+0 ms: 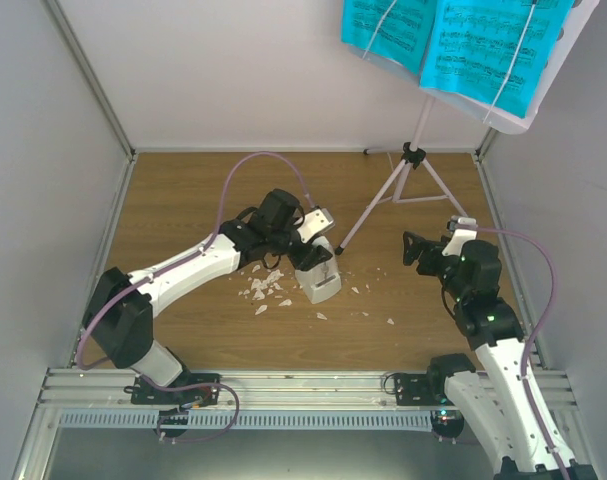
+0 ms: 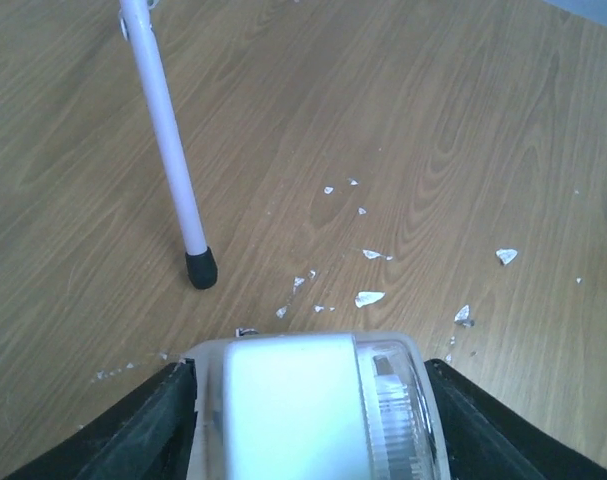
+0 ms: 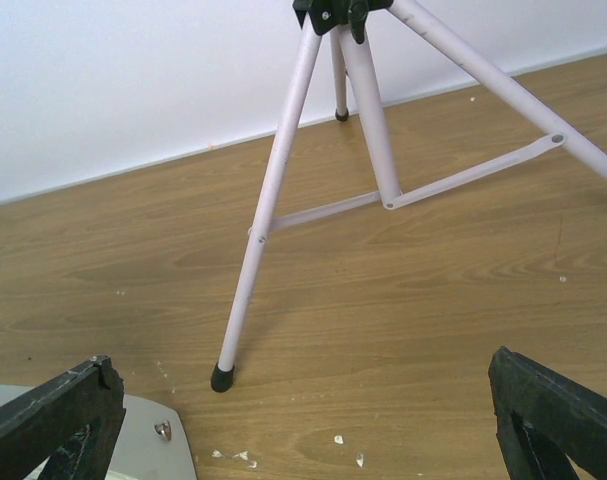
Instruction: Pack up the instrument practice props
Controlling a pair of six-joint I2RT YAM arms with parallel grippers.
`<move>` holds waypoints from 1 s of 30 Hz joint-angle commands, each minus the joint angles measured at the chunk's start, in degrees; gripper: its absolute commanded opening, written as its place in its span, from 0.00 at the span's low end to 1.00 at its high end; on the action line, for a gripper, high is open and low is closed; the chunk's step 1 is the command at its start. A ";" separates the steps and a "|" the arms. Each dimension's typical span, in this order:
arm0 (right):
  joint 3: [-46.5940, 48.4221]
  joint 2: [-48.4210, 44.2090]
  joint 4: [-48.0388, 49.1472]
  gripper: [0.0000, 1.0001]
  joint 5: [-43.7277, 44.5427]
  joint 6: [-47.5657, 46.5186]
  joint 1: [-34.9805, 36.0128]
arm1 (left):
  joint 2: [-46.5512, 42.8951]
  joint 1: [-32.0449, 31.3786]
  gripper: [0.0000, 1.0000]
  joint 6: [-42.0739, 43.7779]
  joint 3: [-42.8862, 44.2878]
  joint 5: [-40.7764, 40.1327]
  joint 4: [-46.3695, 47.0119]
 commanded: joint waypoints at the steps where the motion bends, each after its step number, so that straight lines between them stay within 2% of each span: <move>1: -0.20 -0.82 -0.37 1.00 -0.37 -0.87 -0.51 | 0.68 0.32 0.58 0.74 -0.02 0.05 0.72; 6: -0.22 -0.90 -0.48 1.00 -0.35 -0.92 -0.46 | -0.47 0.68 0.50 1.02 -0.34 -1.91 1.05; 9: -0.14 -1.01 -0.56 1.00 -0.22 -0.96 -0.47 | -2.08 2.99 0.45 1.43 -0.70 -3.05 1.22; 13: -0.10 -1.31 -0.59 1.00 -0.22 -0.91 -0.47 | -5.05 11.77 0.41 1.32 -0.94 -1.43 1.58; 18: -0.20 -1.48 -0.52 1.00 -0.18 -0.90 -0.46 | -8.89 22.77 0.40 1.21 -2.25 -1.17 2.67; 23: -0.29 -1.41 -0.42 1.00 -0.23 -0.94 -0.48 | -8.79 32.29 0.40 1.07 -2.72 -1.87 3.01; 27: -0.41 -1.59 -0.42 1.00 -0.22 -0.93 -0.51 | -8.31 37.88 0.40 0.80 -2.53 -3.52 2.93; 30: -0.37 -1.52 -0.27 1.00 -0.18 -0.97 -0.43 | -8.40 39.65 0.40 1.36 -2.81 -7.48 3.01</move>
